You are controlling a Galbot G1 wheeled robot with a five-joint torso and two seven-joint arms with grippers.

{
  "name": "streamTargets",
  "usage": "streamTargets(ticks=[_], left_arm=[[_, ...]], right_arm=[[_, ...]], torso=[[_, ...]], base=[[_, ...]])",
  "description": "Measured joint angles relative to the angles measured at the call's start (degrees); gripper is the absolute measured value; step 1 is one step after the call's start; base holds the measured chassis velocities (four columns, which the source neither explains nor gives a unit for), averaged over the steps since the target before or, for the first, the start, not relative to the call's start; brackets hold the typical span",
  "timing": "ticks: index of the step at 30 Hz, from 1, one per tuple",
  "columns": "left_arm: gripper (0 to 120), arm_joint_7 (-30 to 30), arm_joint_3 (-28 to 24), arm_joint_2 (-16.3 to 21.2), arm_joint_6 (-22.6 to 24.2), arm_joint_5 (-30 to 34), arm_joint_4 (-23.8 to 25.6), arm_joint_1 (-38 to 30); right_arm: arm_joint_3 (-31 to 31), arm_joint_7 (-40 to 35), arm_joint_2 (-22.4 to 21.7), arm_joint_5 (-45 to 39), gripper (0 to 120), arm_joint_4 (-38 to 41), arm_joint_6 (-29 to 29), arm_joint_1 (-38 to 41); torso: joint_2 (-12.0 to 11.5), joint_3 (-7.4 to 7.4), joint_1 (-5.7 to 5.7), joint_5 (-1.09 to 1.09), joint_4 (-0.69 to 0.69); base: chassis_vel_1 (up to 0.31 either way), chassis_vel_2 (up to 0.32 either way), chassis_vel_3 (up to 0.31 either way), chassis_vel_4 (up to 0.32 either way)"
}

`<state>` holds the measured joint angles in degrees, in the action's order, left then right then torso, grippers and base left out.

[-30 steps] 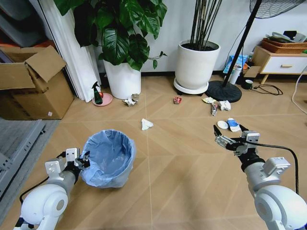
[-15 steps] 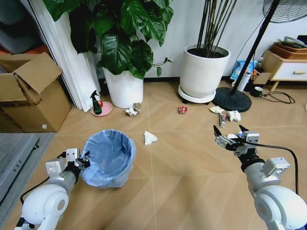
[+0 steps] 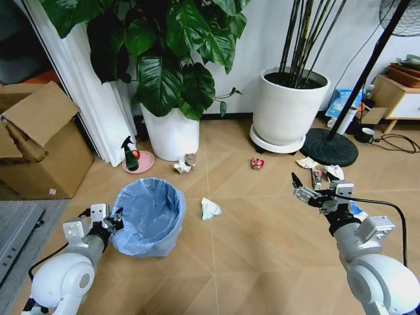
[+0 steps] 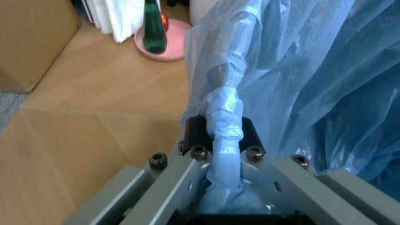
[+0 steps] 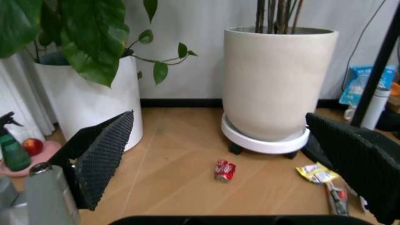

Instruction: Pick up the trash bin and place the garbage on the floor into it.

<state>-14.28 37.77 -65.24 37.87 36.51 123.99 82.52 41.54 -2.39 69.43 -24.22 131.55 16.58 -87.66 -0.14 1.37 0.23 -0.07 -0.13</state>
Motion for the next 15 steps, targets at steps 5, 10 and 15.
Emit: streamTargets(ticks=[5,10,15], left_arm=[[0,0.0,0.0,-0.3,-0.1,-0.2,-0.1,0.0],[0,0.2,-0.1,-0.8,-0.6,-0.8,-0.3,0.1],[0,1.2,-0.1,-1.1,-1.6,-1.9,-1.4,-0.4]], right_arm=[[-0.2,0.0,-0.1,0.0,100,-0.4,0.0,0.0],[-0.7,0.0,-0.8,0.2,100,-2.4,-0.4,0.9],[-2.3,1.1,-3.3,-0.3,100,-7.6,-2.0,3.6]], torso=[[0.0,0.01,0.02,0.03,0.01],[0.0,0.00,0.01,0.03,-0.01],[0.0,-0.01,-0.01,0.01,0.01]], base=[[-0.148,0.166,0.158,-0.162],[-0.037,0.038,0.033,-0.021],[0.033,-0.018,-0.029,0.022]])
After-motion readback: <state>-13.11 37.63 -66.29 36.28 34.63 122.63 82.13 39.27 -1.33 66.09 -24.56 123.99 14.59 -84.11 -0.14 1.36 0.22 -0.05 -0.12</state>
